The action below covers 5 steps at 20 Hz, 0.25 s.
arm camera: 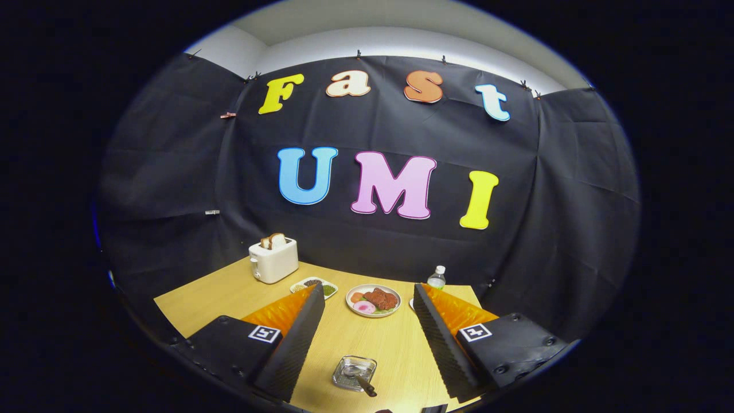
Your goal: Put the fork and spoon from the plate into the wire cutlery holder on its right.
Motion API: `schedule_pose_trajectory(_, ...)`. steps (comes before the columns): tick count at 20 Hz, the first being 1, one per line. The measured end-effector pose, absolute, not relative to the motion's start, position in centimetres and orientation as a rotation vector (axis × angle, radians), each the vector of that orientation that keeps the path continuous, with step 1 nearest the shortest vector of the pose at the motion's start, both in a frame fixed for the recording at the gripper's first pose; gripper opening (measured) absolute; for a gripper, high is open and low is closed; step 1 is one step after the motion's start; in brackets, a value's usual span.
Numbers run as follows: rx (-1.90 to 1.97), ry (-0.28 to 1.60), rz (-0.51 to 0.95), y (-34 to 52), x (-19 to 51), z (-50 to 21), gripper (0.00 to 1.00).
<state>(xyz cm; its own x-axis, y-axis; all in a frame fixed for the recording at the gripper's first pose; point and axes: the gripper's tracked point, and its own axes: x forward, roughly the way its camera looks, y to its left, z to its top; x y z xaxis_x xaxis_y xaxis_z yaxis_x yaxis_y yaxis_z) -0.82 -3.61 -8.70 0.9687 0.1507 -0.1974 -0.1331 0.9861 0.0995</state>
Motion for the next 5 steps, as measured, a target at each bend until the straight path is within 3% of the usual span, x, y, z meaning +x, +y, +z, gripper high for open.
schedule_pose_trajectory(5,0.078,0.198,0.15,-3.53,-0.81,-8.37,0.97)
